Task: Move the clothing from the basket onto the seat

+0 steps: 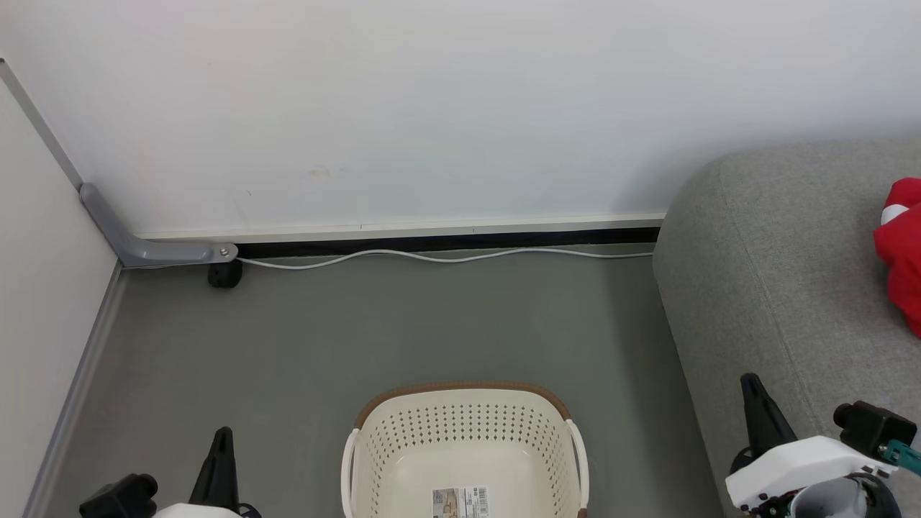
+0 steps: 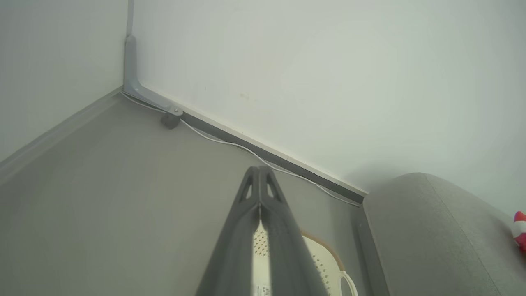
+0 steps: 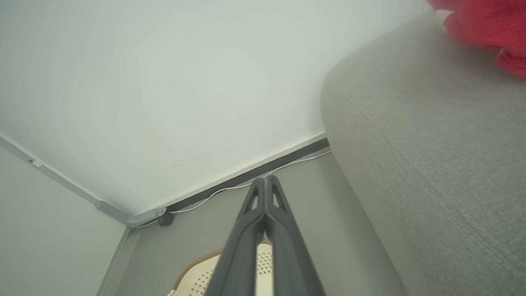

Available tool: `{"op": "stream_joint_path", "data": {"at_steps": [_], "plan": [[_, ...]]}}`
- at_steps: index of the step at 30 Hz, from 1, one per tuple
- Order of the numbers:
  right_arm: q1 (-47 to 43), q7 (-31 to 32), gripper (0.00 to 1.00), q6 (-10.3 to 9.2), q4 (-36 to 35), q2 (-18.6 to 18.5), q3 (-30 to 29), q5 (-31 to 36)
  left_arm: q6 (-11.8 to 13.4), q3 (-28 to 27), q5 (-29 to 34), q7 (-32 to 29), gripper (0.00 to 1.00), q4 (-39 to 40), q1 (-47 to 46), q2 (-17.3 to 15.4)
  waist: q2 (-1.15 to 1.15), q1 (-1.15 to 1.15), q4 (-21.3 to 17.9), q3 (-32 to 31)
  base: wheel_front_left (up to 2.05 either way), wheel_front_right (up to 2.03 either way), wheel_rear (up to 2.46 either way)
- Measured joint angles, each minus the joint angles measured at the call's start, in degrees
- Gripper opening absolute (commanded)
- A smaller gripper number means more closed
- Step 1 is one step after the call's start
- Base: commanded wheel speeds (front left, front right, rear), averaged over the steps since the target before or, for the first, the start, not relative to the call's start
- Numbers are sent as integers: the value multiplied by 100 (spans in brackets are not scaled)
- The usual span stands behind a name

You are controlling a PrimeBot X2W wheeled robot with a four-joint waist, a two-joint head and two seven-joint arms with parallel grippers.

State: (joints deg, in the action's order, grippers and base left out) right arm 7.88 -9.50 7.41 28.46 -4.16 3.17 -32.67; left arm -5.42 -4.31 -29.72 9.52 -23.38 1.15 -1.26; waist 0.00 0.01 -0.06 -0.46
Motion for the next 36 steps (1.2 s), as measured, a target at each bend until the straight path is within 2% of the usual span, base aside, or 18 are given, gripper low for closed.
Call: {"op": "stream_joint_path", "data": {"at_steps": [36], "plan": [[-94, 602, 0, 0, -487, 67, -428, -2251, -58, -7, -2390, -604, 0, 278, -149, -19, 0, 0, 2, 25, 0, 0, 0]]}}
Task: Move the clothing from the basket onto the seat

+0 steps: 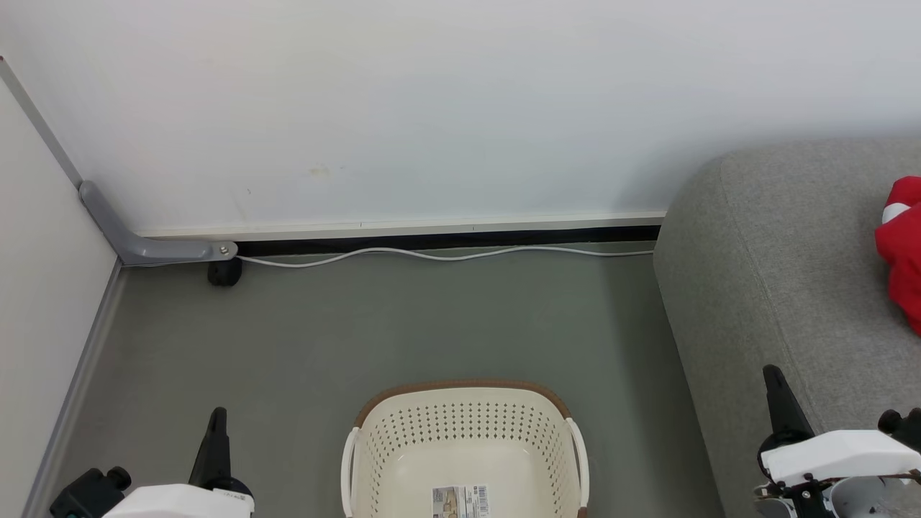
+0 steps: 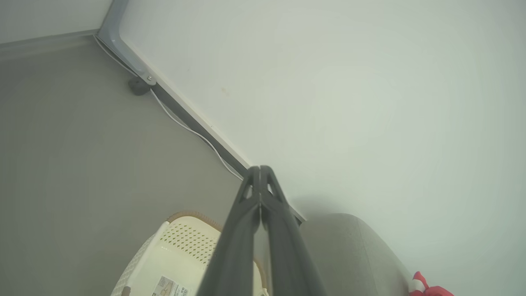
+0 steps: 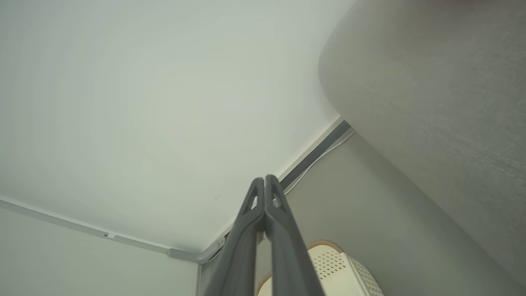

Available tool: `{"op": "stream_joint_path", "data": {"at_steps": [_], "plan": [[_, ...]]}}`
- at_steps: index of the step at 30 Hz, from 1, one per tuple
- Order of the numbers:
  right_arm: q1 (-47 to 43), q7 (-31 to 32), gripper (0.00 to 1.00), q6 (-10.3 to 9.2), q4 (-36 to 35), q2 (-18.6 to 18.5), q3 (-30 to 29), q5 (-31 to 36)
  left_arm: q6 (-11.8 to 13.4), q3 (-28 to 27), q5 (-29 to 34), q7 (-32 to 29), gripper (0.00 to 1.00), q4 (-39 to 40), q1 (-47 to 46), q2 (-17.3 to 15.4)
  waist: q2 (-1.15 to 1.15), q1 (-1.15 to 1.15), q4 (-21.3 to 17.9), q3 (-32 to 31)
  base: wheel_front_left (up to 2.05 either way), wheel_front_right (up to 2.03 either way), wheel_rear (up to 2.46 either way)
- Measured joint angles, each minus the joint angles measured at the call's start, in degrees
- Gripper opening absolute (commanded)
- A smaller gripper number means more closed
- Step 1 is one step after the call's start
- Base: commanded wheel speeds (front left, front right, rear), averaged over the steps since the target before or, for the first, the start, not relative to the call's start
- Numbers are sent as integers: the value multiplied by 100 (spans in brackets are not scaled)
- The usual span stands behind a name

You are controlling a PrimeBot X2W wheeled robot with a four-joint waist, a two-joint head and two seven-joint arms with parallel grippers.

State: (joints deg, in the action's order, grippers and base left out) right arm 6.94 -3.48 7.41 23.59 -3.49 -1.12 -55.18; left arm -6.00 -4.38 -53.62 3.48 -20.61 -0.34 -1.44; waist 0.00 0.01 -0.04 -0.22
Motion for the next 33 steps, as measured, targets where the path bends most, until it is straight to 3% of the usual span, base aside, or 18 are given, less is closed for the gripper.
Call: {"op": "stream_joint_path", "data": {"at_steps": [33], "plan": [[-80, 520, 0, -1, -412, 52, -354, -1956, -51, -15, -2041, -520, 0, 261, -133, -15, 0, 0, 2, 21, 0, 0, 0]]}}
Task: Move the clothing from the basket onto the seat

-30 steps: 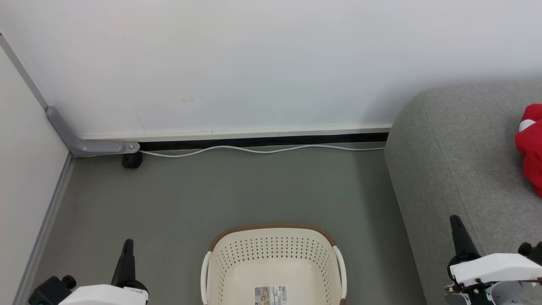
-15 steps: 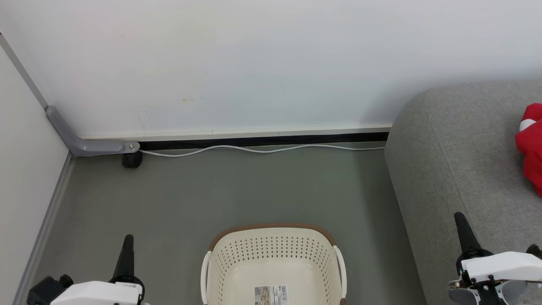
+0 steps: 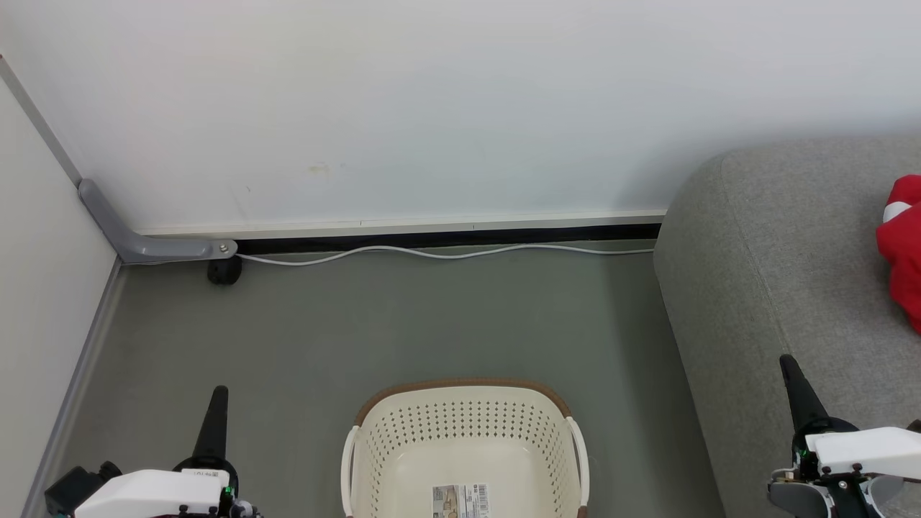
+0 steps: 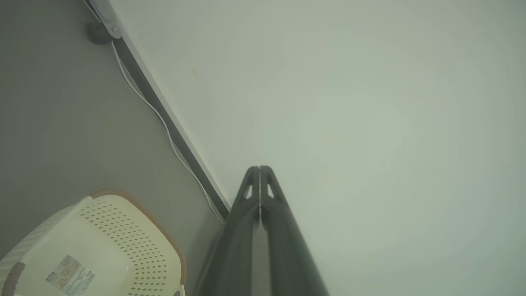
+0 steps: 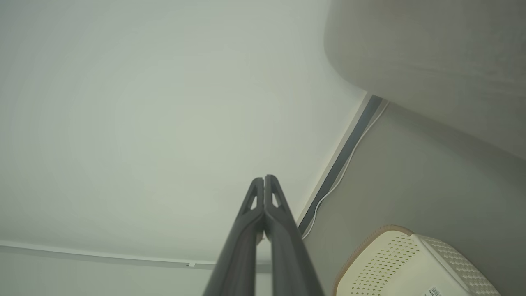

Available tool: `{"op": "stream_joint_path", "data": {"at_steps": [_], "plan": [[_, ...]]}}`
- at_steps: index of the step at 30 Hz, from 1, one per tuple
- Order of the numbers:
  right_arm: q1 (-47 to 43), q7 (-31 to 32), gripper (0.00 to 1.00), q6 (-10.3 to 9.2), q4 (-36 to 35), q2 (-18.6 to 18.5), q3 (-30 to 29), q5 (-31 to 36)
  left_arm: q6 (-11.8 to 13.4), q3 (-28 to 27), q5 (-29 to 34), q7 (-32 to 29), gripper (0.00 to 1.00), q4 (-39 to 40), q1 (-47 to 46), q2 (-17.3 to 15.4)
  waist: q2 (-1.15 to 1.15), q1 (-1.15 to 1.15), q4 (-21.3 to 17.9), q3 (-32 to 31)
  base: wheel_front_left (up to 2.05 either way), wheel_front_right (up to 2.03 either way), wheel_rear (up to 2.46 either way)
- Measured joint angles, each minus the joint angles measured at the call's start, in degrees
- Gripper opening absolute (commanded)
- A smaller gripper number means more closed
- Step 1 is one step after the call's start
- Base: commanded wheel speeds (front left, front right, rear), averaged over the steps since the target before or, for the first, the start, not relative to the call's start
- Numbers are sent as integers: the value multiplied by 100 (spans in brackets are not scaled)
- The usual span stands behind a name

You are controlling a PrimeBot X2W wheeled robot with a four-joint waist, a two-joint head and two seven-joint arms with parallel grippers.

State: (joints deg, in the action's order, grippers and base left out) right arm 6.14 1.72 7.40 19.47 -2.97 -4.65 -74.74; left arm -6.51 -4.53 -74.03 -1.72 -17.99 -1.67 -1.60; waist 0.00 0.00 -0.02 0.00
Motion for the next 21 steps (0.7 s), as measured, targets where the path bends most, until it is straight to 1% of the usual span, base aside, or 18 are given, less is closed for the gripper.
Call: {"op": "stream_joint_path", "data": {"at_steps": [17, 21], "plan": [[-66, 246, 0, 0, -204, 47, -187, -1015, -8, -7, -1087, -286, 0, 133, -108, -19, 0, 0, 1, 11, 0, 0, 0], [-83, 305, 0, 0, -245, 51, -224, -1267, -49, -8, -1308, -336, 0, 159, -112, -21, 0, 0, 1, 14, 0, 0, 0]]}}
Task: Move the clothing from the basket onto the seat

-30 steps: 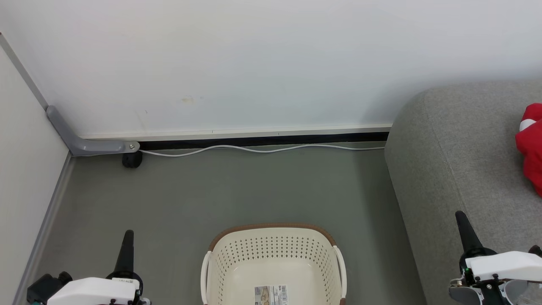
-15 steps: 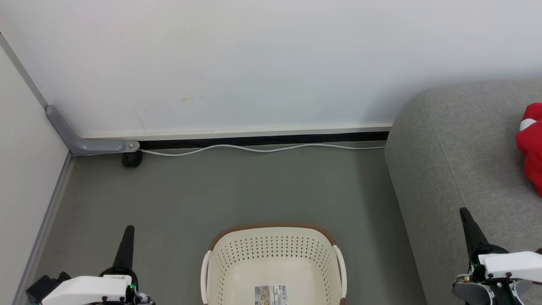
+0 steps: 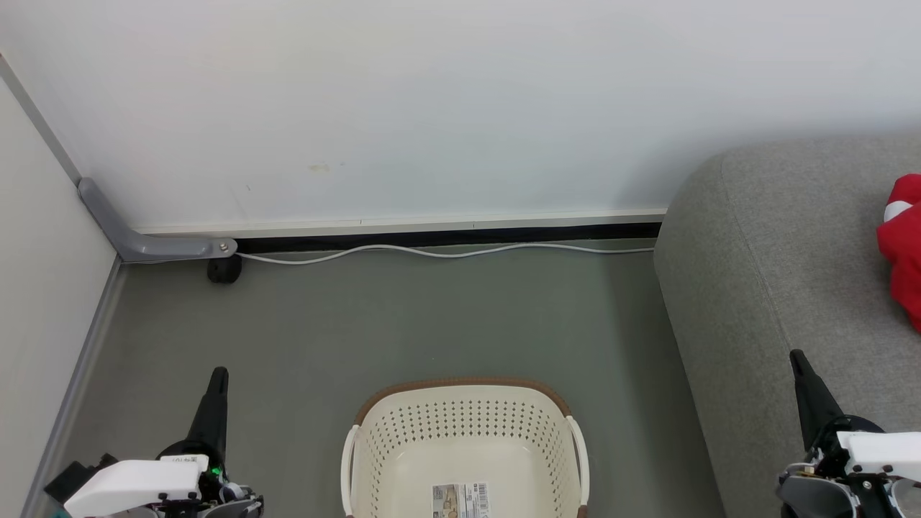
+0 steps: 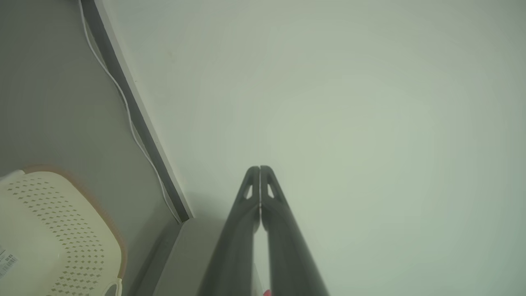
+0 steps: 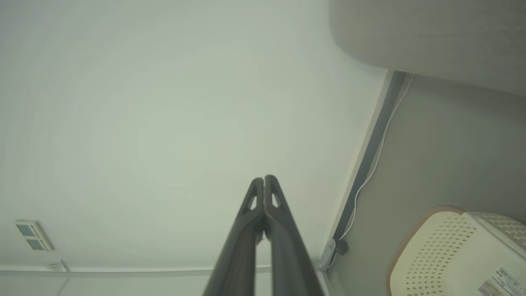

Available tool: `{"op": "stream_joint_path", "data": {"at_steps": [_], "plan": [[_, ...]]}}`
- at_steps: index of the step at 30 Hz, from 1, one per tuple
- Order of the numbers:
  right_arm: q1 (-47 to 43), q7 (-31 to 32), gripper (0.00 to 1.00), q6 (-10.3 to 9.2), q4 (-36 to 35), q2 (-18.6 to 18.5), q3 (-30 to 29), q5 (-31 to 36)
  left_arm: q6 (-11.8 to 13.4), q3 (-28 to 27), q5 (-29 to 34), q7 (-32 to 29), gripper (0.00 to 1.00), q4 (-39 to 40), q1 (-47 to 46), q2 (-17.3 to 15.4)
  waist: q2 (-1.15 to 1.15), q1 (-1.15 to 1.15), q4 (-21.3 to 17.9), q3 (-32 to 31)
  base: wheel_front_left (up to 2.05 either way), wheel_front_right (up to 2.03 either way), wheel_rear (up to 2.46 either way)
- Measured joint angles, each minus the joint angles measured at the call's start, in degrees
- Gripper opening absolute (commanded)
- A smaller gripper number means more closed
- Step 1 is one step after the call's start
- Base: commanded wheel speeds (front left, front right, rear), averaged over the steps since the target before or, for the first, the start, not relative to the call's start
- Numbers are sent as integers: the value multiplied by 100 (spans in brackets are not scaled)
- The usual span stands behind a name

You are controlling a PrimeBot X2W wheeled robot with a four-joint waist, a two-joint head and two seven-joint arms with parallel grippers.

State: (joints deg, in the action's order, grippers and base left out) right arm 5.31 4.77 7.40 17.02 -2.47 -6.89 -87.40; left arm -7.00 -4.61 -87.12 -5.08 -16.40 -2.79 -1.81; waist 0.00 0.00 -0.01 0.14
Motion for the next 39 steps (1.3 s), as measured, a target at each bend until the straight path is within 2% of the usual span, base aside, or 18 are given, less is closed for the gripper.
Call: {"op": "stream_joint_path", "data": {"at_steps": [8, 39], "plan": [[-4, 126, 0, 0, -114, 11, -54, -411, 0, -4, -482, -104, 0, 60, -6, -4, 0, 0, 1, 4, 0, 0, 0], [-5, 126, 0, 0, -116, 14, -59, -412, -1, -4, -483, -104, 0, 64, -6, -4, 0, 0, 1, 4, 0, 0, 0]]}}
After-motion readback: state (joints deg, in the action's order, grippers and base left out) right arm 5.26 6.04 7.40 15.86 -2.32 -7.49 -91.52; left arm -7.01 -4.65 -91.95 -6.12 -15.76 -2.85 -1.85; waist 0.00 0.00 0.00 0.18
